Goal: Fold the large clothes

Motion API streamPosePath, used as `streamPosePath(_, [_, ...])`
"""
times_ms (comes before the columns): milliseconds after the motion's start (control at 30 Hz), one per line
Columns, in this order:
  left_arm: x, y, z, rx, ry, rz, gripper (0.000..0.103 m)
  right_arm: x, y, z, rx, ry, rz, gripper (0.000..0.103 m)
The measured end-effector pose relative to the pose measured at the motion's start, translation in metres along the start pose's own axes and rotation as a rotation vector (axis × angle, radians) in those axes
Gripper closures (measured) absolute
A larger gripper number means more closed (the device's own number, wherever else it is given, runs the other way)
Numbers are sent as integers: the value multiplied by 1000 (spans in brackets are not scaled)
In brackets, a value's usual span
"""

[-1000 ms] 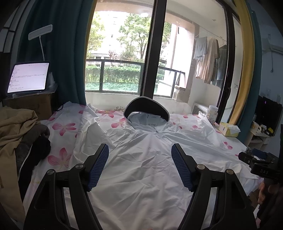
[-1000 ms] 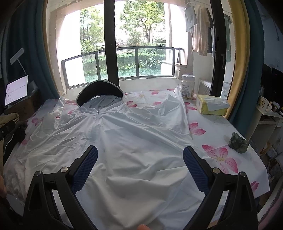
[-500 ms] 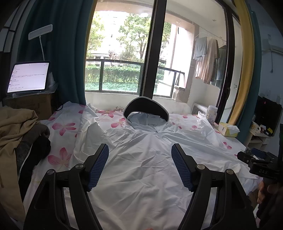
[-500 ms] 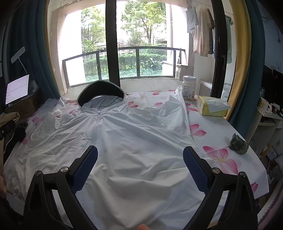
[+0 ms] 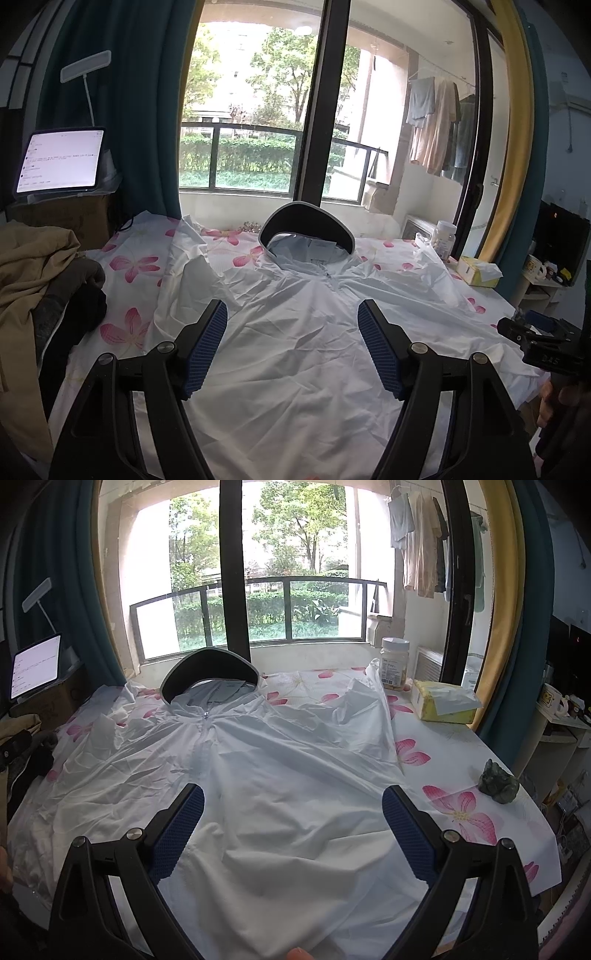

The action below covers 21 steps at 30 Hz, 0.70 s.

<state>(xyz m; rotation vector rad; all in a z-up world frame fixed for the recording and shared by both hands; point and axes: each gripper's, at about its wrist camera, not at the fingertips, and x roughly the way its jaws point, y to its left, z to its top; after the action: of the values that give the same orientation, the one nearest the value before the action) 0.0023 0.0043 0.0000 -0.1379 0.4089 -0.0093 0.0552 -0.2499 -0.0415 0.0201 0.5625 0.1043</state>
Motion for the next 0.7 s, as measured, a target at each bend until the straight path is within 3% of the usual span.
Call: streamPosePath(700, [17, 5, 14, -28, 35, 68, 27, 21, -4, 19, -18, 21, 19, 7])
